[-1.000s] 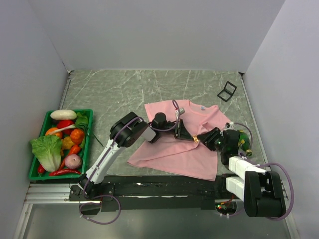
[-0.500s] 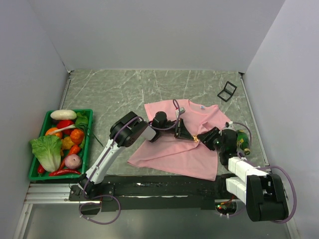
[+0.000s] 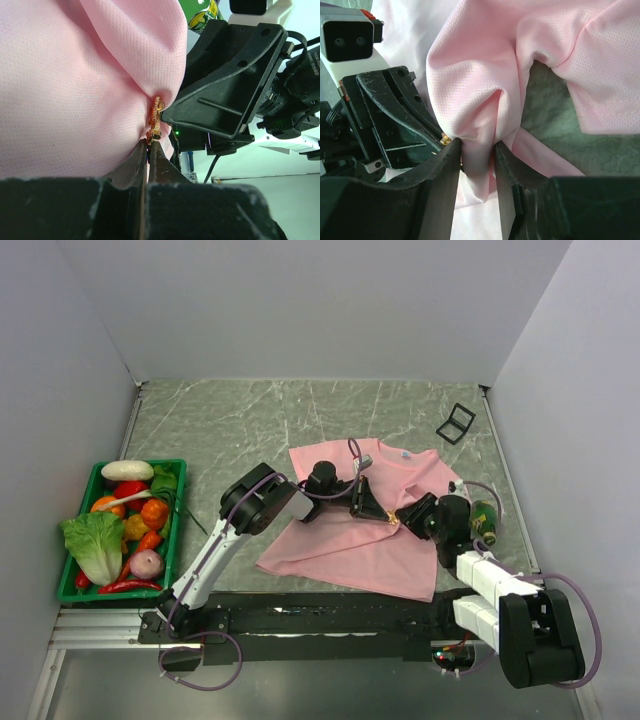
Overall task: Pin the brooch onto the clothing
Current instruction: Pin the brooch onto the flattened clothing.
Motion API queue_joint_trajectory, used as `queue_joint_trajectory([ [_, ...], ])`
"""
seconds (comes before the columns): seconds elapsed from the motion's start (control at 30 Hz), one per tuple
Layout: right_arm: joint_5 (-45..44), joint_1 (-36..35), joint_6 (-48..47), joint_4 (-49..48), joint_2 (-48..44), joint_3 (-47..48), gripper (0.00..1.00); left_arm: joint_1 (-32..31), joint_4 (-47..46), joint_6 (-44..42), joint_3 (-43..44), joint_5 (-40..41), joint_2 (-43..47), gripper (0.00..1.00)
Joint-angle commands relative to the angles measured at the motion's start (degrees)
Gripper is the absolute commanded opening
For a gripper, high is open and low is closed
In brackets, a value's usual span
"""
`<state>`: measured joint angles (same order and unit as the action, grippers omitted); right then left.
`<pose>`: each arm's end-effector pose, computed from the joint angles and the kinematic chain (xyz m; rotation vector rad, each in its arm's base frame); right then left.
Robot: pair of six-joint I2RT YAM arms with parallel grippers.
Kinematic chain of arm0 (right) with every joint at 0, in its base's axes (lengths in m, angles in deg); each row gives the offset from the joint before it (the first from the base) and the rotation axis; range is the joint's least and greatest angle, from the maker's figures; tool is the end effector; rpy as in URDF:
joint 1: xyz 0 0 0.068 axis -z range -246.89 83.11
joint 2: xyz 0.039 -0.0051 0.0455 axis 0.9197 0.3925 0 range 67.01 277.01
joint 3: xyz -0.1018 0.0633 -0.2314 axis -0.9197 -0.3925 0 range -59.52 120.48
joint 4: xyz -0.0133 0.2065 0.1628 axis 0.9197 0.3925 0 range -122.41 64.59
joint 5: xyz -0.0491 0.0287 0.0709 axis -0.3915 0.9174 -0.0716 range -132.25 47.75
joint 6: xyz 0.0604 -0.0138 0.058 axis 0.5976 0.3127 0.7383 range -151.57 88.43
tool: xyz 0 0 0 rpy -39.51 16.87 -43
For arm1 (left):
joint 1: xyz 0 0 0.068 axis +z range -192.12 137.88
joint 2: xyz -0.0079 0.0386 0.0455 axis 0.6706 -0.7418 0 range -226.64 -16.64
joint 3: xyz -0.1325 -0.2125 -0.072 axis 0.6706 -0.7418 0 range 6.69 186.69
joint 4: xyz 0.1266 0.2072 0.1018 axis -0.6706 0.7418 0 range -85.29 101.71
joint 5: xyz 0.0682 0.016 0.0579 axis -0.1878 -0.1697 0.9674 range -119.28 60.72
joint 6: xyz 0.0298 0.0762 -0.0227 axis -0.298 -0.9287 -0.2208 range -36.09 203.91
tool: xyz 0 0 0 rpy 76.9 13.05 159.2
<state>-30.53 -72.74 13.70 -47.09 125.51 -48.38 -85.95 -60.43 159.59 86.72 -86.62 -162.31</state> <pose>0.2211 0.0379 0.1073 0.6307 2.1291 0.7280 0.3161 -0.3904 0.0541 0.4782 2.1506 -2.1924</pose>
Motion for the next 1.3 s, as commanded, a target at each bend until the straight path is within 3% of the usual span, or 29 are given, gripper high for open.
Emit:
queue_joint_trajectory([
  [0.0,0.1,-3.1,-1.2,5.5,0.7,0.7,0.38,-0.1,-4.8,0.6,3.5,2.7,2.9,0.01],
  [0.67,-7.7,-7.8,1.2,8.6,3.3,2.8,0.29,-0.1,-7.4,0.4,-0.7,3.1,6.4,0.01],
  [1.0,-5.8,-7.6,3.3,10.1,2.8,5.1,0.24,-0.2,-9.1,-1.3,-6.0,3.9,7.4,0.01],
  [1.27,-4.3,-7.6,4.6,8.9,4.4,5.8,0.17,-0.5,-5.3,-6.0,-7.1,4.3,8.5,0.01],
])
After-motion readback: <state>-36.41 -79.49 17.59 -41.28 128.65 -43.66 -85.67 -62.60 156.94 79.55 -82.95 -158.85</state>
